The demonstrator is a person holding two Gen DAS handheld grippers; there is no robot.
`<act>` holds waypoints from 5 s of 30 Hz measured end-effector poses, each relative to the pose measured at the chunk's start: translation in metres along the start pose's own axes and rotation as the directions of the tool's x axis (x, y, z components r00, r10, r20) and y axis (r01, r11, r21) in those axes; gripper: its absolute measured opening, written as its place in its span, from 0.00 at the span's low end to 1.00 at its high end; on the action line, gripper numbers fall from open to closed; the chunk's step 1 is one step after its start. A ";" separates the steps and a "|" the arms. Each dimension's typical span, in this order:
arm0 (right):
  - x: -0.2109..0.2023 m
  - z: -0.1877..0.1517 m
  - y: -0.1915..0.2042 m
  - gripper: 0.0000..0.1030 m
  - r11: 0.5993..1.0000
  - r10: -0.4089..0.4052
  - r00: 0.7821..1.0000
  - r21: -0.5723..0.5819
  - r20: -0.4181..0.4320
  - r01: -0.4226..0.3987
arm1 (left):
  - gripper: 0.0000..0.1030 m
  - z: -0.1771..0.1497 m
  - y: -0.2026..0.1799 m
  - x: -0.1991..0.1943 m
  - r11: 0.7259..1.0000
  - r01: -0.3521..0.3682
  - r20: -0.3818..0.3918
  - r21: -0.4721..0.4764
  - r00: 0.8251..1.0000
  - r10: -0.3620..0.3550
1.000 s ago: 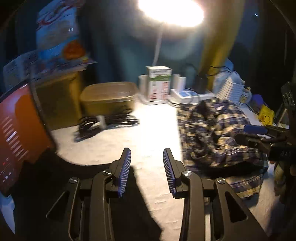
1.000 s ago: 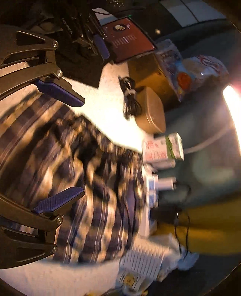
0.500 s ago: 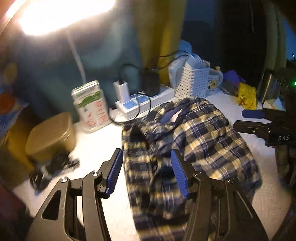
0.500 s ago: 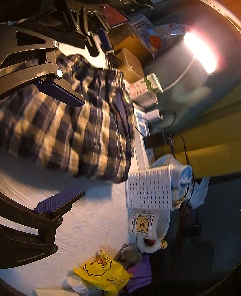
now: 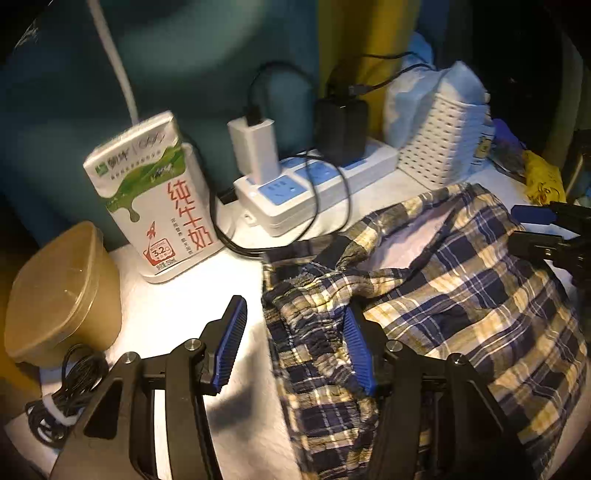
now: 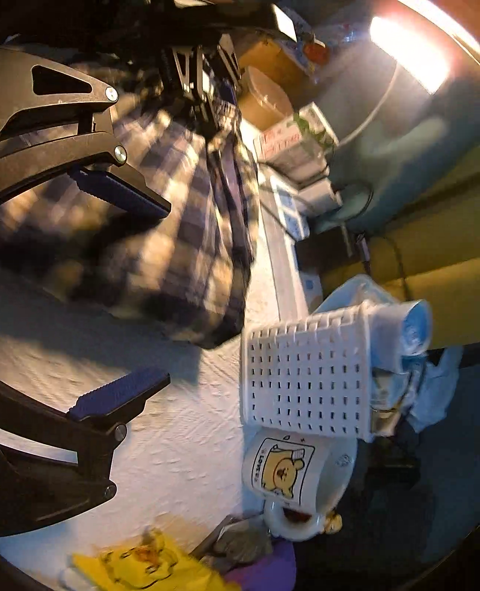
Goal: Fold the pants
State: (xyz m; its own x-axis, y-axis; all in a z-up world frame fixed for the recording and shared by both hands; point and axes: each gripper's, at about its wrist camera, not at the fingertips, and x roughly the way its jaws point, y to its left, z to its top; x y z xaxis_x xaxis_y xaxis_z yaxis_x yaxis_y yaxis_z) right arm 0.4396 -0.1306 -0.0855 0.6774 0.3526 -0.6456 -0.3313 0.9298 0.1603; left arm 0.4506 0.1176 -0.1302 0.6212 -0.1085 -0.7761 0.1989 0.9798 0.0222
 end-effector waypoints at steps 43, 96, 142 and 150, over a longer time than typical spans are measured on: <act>-0.036 -0.060 0.100 0.47 0.976 0.043 0.999 -0.213 0.013 -0.040 | 0.57 -0.047 -0.045 -0.093 0.986 0.169 0.122 0.012 0.978 -0.169; -0.049 -0.027 0.011 0.69 0.986 -0.099 0.994 -0.127 0.055 0.105 | 0.60 -0.014 -0.014 -0.037 1.000 -0.012 0.042 0.004 0.999 0.011; -0.051 0.024 0.042 0.17 0.991 0.033 0.977 -0.135 0.208 -0.005 | 0.14 0.002 -0.009 -0.086 0.998 0.059 0.272 0.013 0.961 -0.060; -0.132 0.022 0.081 0.17 0.975 0.045 0.940 -0.218 0.339 0.032 | 0.13 -0.010 -0.007 -0.158 0.999 0.039 0.406 -0.015 0.913 -0.029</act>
State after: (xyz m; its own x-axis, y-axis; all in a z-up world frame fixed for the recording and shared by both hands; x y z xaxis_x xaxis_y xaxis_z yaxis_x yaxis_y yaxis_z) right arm 0.3381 -0.0993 0.0290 0.8445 0.4086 -0.3462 -0.4445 0.8954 -0.0276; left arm 0.3430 0.1301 -0.0139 0.8694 -0.1959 -0.4536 0.2112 0.9773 -0.0173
